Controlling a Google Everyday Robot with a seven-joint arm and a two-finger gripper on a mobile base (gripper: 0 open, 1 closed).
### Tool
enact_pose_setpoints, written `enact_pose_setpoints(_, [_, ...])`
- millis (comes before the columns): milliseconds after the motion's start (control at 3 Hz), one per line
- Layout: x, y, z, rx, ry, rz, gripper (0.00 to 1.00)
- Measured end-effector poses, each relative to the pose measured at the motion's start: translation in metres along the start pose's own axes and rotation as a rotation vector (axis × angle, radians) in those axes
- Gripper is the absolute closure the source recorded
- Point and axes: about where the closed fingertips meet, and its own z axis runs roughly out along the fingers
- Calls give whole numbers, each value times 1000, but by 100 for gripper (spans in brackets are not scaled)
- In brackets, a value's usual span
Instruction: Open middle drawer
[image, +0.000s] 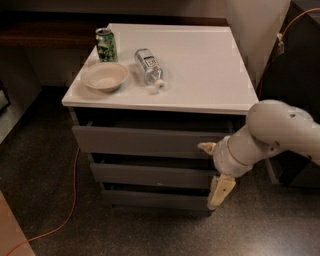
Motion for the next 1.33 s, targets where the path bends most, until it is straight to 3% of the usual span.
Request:
enact_pose_setpoints(333, [18,7,35,-16,77,-20,0])
enact_pose_setpoints(667, [35,5,68,-32,102,-27,0])
enact_pose_setpoints(1333, [67,-8,128,-39,84,-61,0])
